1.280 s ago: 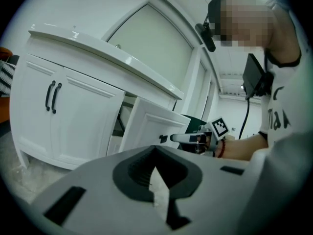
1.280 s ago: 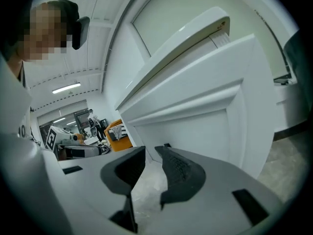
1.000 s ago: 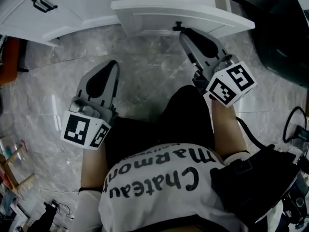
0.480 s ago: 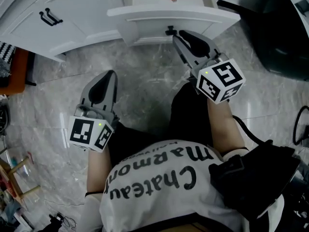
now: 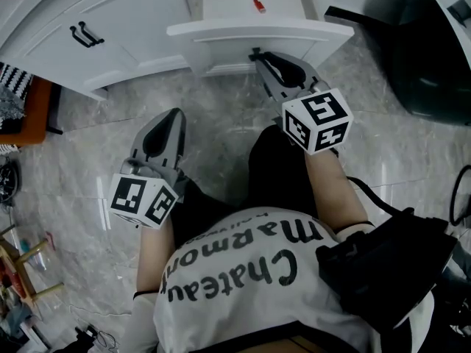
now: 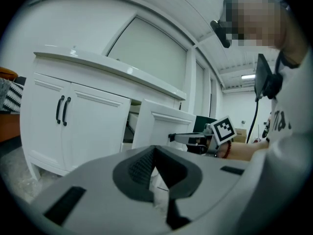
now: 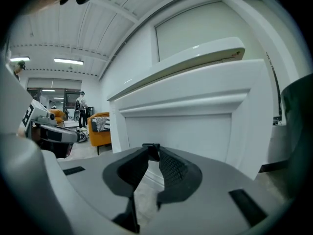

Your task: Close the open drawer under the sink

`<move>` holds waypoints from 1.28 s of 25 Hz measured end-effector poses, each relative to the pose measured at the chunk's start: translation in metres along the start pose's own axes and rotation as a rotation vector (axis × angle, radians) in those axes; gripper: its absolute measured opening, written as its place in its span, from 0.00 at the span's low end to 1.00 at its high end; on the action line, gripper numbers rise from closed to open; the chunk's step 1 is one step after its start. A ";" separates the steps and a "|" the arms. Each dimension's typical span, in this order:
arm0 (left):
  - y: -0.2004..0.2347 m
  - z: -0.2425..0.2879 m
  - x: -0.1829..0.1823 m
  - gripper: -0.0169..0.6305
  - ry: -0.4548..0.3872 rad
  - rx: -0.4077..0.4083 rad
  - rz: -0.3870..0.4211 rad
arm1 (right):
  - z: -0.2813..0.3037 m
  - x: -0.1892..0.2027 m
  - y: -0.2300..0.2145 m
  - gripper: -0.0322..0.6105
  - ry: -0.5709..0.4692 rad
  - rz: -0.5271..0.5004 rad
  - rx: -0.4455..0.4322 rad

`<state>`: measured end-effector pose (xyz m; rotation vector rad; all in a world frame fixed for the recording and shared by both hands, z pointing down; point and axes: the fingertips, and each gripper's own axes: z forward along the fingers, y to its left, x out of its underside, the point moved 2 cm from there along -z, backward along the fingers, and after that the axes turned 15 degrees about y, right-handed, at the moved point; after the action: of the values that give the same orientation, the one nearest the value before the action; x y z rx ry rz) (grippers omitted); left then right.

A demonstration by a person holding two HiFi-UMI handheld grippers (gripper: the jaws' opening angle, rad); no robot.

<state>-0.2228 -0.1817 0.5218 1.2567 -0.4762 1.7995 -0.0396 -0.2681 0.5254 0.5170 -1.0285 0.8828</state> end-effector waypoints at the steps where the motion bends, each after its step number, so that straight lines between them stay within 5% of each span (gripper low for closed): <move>1: -0.001 0.000 0.001 0.04 0.003 -0.001 -0.003 | 0.001 0.000 0.000 0.17 0.002 -0.001 0.009; 32: -0.008 0.018 0.008 0.04 0.024 0.046 -0.027 | 0.042 -0.025 -0.034 0.15 0.032 0.028 0.127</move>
<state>-0.2071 -0.1863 0.5355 1.2661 -0.4045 1.8096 -0.0390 -0.3272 0.5225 0.5947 -0.9571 0.9826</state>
